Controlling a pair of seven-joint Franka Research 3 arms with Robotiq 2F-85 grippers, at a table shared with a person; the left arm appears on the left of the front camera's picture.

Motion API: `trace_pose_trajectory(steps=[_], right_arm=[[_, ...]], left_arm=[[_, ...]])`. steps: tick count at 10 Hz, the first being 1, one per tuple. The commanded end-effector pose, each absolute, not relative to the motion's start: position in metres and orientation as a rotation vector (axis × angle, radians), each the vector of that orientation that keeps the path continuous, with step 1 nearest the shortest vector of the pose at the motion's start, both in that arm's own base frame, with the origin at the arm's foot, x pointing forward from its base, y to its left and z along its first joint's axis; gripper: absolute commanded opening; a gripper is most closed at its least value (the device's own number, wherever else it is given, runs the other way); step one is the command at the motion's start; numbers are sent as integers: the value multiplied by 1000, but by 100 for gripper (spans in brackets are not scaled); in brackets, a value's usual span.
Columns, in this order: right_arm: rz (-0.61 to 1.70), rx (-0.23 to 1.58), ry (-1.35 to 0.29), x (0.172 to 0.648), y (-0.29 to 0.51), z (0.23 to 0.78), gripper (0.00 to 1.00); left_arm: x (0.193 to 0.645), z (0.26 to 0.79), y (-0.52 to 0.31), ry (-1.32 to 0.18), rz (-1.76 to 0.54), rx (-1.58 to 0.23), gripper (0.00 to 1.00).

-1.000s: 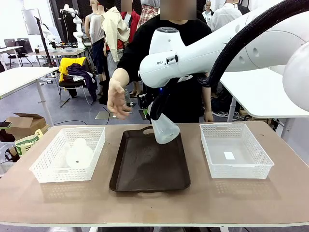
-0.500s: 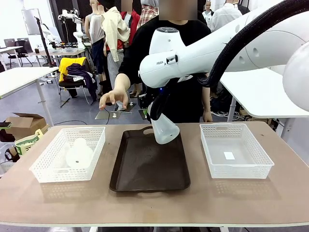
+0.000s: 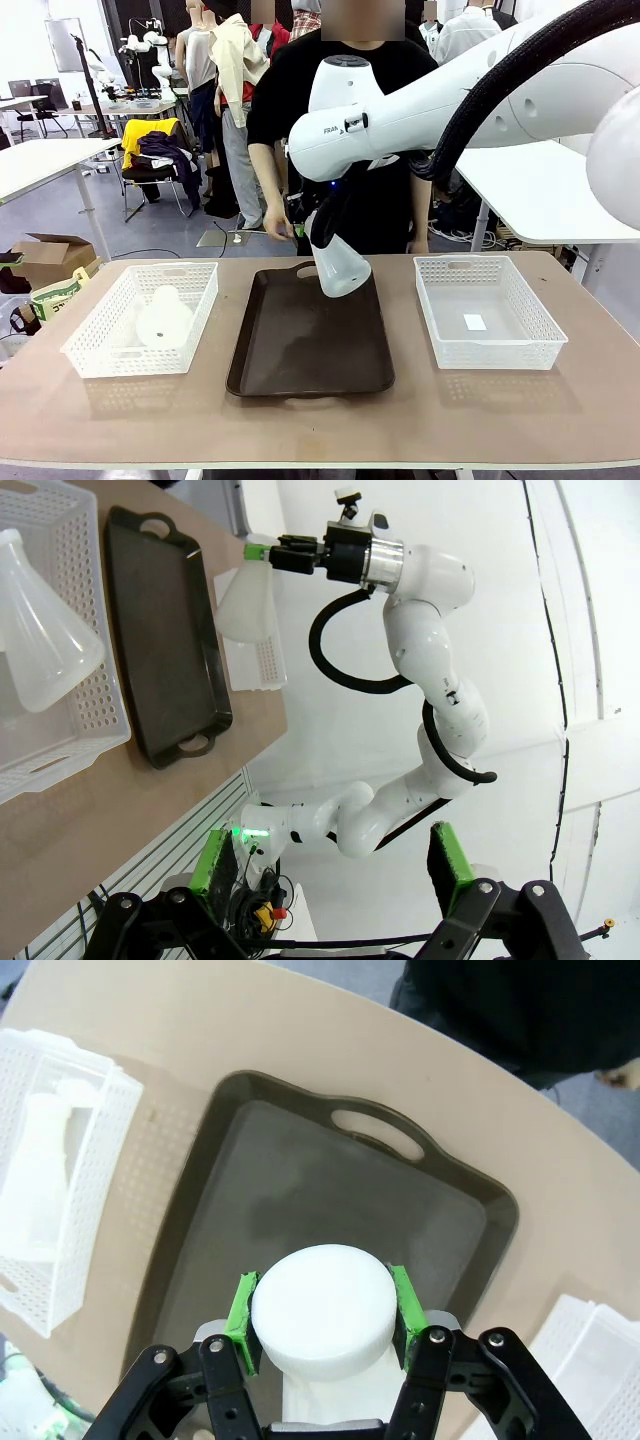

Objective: Prepare the laboratory tools.
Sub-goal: Place the picked Big flask upright in the Handle tray as instructed by the person.

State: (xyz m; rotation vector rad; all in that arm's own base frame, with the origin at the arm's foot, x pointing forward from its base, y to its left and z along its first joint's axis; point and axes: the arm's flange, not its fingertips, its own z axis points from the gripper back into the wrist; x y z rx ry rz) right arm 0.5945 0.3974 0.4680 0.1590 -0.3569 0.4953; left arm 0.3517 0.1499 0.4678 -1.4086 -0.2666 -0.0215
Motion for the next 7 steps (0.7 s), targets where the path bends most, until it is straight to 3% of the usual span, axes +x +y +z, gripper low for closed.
trace_pose_trajectory(steps=[1,5,7], right_arm=[[605,271,-377,581,384,480,0],[782,643,-461,570,347,505,0],[863,736,-539,570,336,507,0]], left_arm=[[349,469,152,-265,-30,-1410,100],[349,469,152,-265,-30,-1410,100],[349,469,152,-265,-30,-1410,100]])
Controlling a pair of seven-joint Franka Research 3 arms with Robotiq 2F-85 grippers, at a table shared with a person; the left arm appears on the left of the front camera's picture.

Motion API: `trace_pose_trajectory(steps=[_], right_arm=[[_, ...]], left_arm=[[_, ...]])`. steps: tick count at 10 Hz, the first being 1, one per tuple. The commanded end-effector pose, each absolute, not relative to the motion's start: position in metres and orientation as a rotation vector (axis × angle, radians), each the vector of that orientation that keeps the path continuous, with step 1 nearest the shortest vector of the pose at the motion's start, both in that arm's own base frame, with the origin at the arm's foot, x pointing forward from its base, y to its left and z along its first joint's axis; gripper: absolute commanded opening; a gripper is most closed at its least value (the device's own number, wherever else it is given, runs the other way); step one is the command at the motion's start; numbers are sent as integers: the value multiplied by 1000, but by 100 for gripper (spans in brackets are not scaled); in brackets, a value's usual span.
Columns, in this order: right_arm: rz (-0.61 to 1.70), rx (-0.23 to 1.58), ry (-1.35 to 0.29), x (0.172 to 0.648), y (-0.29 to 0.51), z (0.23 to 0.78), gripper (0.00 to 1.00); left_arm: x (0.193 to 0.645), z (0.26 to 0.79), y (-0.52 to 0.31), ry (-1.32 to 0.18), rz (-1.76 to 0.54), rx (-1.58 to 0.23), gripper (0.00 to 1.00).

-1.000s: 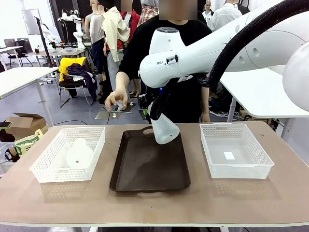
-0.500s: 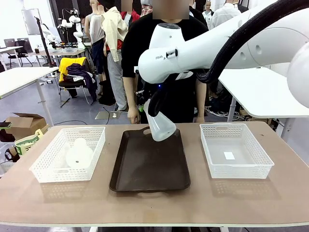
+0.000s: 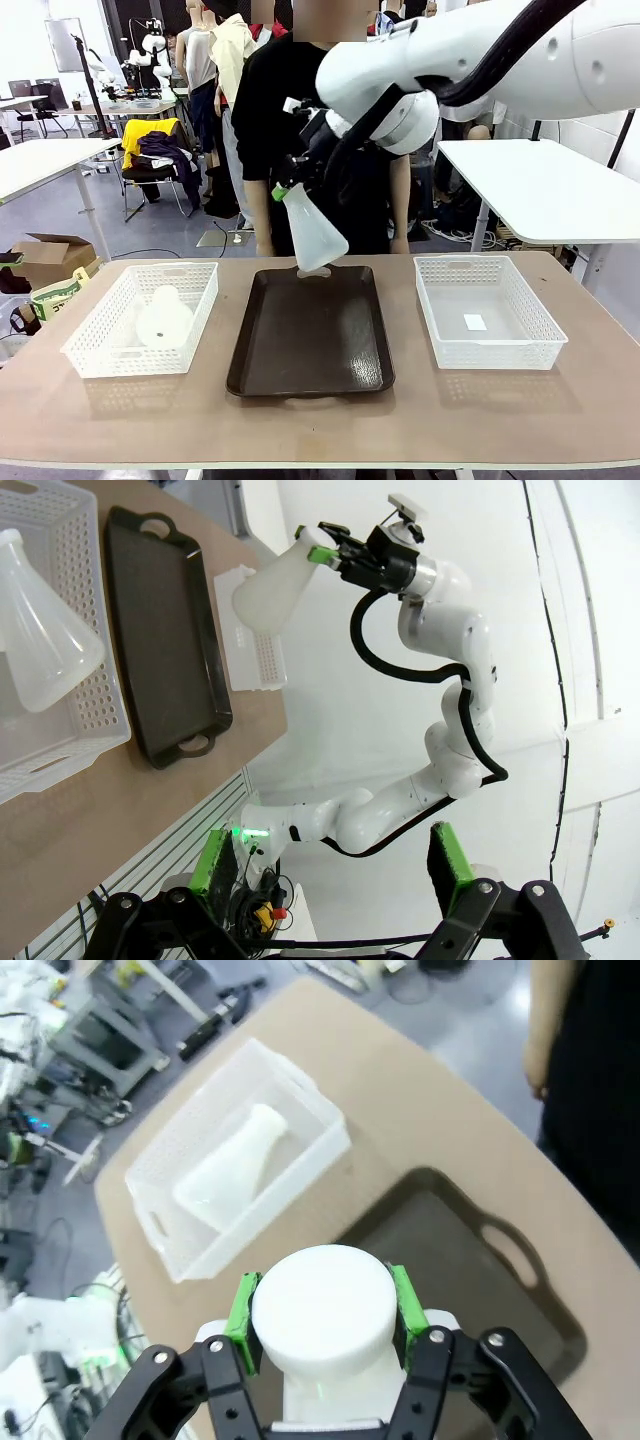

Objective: Prepare the laboratory tools.
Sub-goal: Place the picked Big flask upright in the Handle tray as instructed by the person.

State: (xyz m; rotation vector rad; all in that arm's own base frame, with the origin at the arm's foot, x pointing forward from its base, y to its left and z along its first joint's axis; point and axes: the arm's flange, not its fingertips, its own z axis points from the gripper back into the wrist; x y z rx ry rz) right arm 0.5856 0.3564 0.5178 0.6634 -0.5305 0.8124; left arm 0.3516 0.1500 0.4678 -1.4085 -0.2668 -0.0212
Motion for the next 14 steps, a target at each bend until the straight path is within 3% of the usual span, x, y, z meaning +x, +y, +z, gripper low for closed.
trace_pose_trajectory(steps=[1,5,11,14], right_arm=[[936,799,-562,571,330,506,0],[1145,988,-603,576,315,494,0],[1149,977,-609,586,325,497,0],[1287,947,-604,590,338,484,0]], left_arm=[[349,469,152,-265,-30,-1410,100],[349,469,152,-265,-30,-1410,100],[349,469,152,-265,-30,-1410,100],[349,469,152,-265,-30,-1410,100]])
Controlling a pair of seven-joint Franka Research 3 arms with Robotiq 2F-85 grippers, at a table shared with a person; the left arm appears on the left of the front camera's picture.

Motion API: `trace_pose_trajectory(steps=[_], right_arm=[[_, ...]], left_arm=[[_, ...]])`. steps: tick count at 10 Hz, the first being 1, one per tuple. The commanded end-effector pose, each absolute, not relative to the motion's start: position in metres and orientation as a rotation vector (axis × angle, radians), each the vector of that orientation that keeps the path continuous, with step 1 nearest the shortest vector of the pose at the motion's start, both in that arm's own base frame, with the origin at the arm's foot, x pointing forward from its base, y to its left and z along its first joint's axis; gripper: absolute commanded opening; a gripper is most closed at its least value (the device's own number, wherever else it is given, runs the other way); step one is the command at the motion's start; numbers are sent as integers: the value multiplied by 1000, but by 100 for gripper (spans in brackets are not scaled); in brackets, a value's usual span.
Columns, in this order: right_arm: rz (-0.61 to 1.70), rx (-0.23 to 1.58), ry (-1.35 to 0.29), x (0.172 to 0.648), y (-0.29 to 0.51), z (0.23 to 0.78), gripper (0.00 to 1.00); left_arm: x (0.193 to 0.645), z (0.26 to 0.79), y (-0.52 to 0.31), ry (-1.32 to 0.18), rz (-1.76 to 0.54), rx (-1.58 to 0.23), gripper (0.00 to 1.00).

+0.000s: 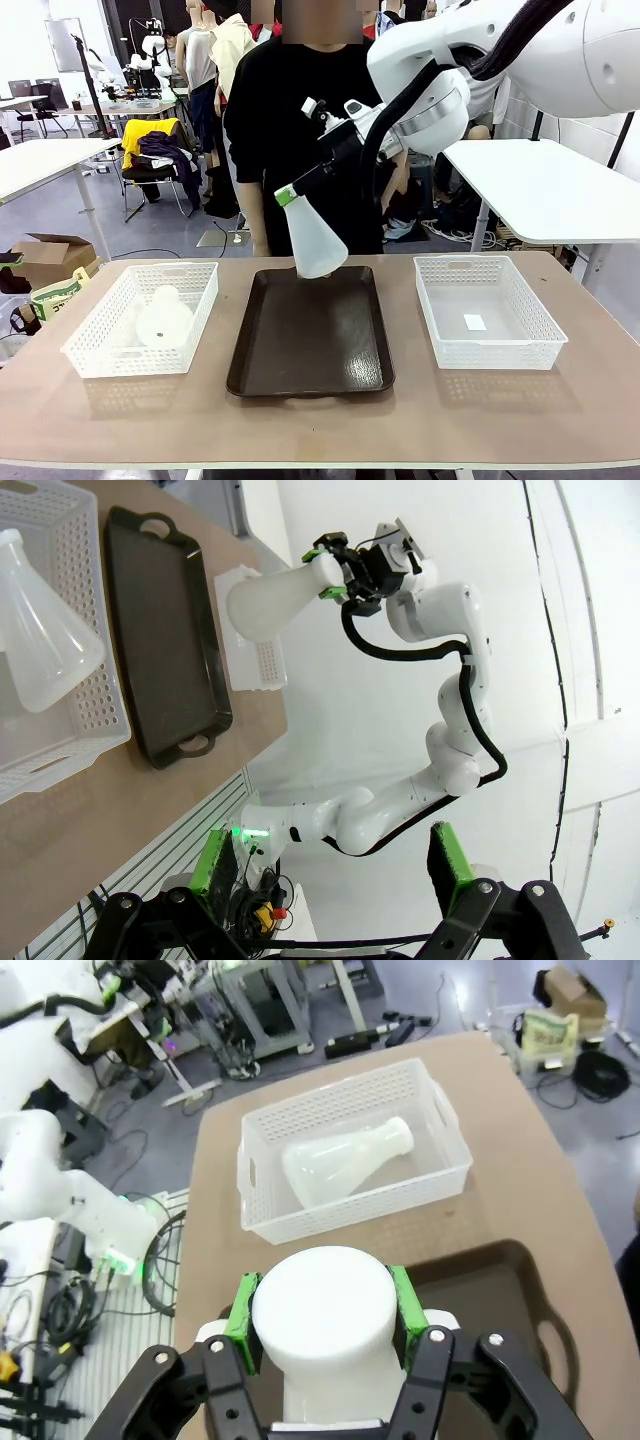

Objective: Prepare the laboratory tools.
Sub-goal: Place the picked Big flask upright in the Handle tray as instructed by the person.

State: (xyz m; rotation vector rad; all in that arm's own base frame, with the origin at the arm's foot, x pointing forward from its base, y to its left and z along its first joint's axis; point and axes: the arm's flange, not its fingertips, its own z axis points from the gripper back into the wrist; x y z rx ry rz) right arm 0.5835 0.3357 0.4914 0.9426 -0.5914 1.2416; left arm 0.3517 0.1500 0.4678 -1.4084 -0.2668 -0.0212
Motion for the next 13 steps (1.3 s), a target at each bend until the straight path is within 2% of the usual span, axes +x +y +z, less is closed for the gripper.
trace_pose_trajectory(steps=[1,4,6,9,13], right_arm=[[1315,1002,-666,596,336,470,0],[1454,1086,-876,603,321,435,0],[1448,1109,-1055,603,305,422,0],[1385,1051,-1161,608,296,393,0],[1305,1187,-1175,616,300,372,0]], left_arm=[[349,469,152,-265,-30,-1410,100],[349,469,152,-265,-30,-1410,100],[349,469,152,-265,-30,-1410,100],[349,469,152,-265,-30,-1410,100],[349,469,152,-265,-30,-1410,100]])
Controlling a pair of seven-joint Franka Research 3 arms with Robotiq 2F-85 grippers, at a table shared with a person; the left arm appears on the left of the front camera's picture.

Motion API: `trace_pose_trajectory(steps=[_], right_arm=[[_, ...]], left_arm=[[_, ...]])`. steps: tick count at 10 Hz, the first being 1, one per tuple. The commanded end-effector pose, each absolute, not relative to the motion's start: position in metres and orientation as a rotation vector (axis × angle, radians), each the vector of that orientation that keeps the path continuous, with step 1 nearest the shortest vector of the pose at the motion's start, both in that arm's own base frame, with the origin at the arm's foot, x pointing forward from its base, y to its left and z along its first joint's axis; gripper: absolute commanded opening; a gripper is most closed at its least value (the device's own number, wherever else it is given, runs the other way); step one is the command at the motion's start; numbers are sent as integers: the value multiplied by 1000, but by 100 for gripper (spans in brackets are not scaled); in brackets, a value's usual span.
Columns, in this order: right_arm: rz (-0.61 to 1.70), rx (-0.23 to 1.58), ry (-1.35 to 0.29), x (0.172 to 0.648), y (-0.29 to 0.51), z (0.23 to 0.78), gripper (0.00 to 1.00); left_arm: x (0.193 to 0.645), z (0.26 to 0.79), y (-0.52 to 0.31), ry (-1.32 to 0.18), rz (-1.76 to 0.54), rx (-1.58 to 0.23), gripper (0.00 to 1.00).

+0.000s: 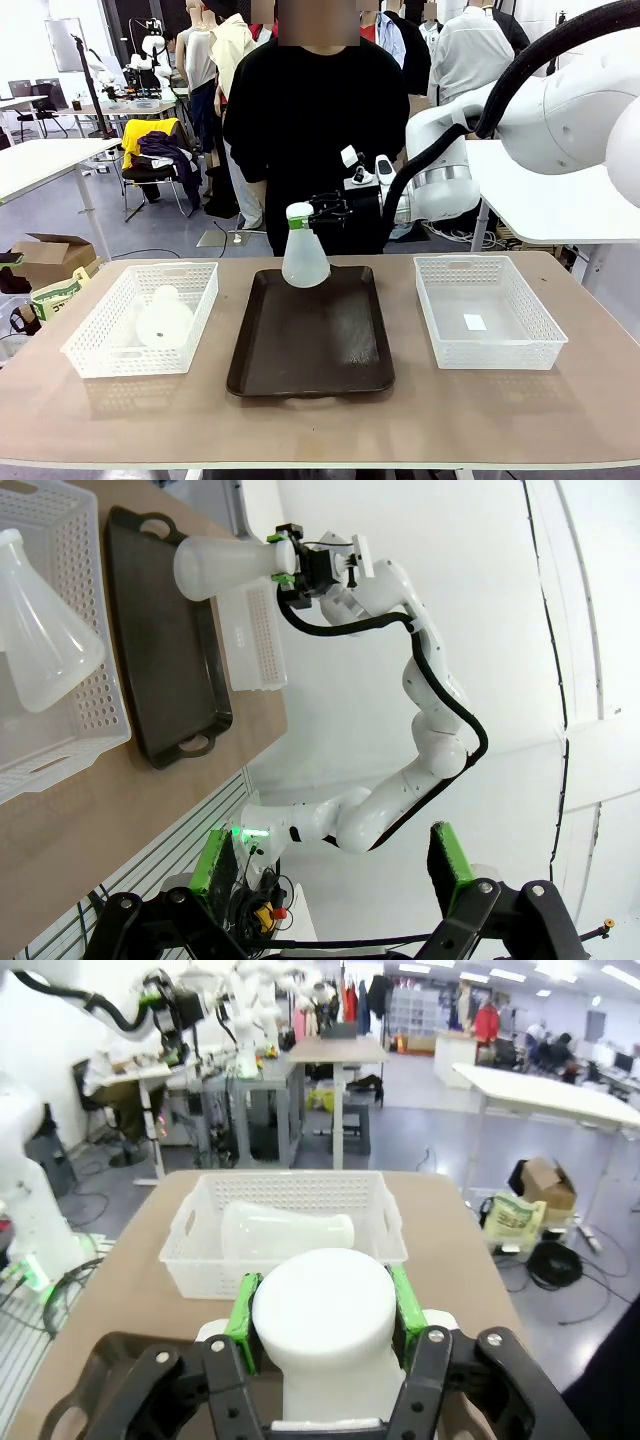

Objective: Prepare the laboratory tools.
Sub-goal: Place the picked Big flask upright in the Handle tray as instructed by the person.

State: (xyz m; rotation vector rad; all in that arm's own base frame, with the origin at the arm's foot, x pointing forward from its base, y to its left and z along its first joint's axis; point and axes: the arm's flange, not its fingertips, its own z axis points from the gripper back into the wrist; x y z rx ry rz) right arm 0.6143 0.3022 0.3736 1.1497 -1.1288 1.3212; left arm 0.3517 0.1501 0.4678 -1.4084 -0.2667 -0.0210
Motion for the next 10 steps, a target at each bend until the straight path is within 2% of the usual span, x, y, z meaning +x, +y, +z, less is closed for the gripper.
trace_pose_trajectory(steps=[1,5,10], right_arm=[[1278,1212,-1175,619,298,366,0],[1170,1273,-1215,626,289,340,0],[1156,1261,-1129,626,287,314,0]], left_arm=[[349,469,152,-265,-30,-1410,100],[349,469,152,-265,-30,-1410,100],[349,469,152,-265,-30,-1410,100]])
